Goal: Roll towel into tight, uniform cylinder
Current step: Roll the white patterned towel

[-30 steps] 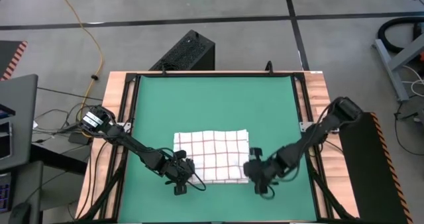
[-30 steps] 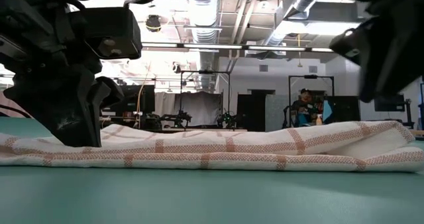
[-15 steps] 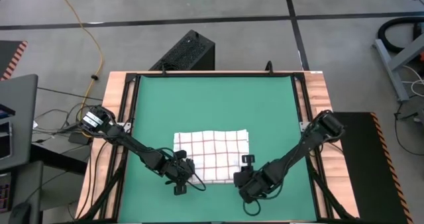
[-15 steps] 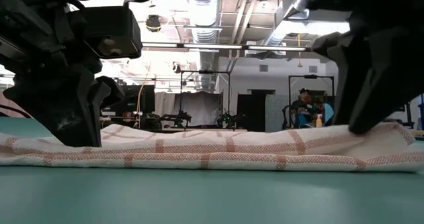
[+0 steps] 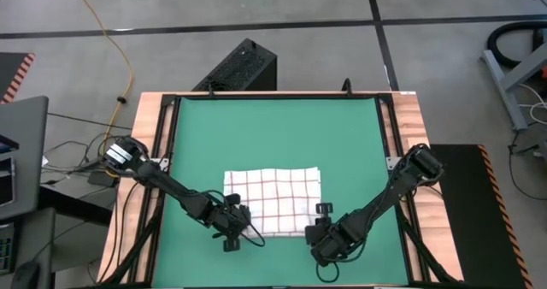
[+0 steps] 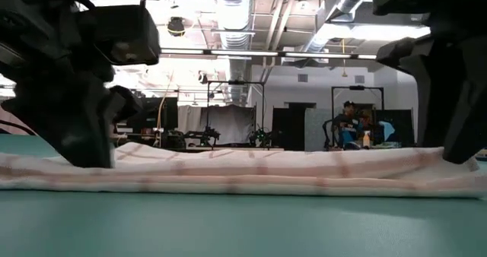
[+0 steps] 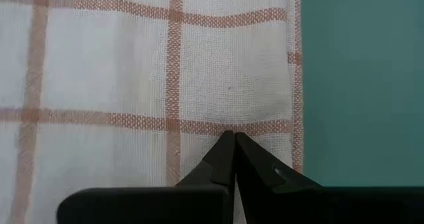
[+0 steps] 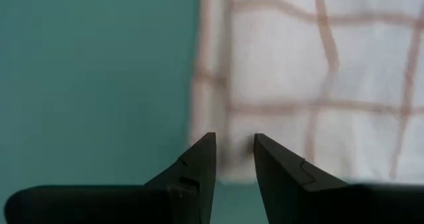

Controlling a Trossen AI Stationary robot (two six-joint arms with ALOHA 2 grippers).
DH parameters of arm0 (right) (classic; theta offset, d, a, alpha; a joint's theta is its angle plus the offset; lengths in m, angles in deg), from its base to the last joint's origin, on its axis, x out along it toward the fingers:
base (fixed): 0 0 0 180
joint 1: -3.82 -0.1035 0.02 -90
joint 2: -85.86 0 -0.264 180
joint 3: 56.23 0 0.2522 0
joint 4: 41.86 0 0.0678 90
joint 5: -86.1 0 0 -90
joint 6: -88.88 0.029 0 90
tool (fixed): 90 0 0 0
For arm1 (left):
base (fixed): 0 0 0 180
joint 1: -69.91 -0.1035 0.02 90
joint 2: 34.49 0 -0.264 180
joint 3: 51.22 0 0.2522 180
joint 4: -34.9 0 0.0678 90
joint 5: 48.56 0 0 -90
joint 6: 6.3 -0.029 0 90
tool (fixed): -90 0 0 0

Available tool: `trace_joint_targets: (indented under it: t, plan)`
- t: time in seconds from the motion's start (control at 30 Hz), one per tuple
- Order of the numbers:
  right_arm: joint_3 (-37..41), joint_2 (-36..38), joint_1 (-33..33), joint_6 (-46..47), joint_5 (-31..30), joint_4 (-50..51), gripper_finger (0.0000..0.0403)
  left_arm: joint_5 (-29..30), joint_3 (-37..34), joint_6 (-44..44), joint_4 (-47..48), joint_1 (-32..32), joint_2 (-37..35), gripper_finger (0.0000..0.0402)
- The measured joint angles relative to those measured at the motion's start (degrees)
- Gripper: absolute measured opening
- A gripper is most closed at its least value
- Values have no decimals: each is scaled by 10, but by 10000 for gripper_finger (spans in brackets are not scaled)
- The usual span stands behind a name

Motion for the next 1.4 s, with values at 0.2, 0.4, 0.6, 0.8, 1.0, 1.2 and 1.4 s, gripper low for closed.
trace_joint_targets:
  t: [0.2, 0.4, 0.6, 0.8, 1.0, 1.2, 1.4]
  plan:
    - [4, 0, 3, -3, -1, -4, 125, 35, 1, -6, 38, -12, -83, 0]
    - [4, 24, 2, 0, -24, -27, 125, 42, 1, 4, 53, -11, -162, 0]
    - [4, 38, 7, 1, -37, -46, 125, 50, 1, 61, 190, 49, -216, 0]
    - [4, 38, 5, 46, -33, -28, 125, 147, -24, 147, 187, 160, -218, 0]
    - [4, 38, -12, 52, -28, -25, 125, 210, -108, 232, 78, 184, -208, 0]
    - [2, 39, -17, 78, -14, -39, 125, 214, -141, 241, 15, 154, -210, 0]
    - [-16, 39, -9, 61, -15, -96, 125, 229, -143, 183, -1, 137, -210, 0]
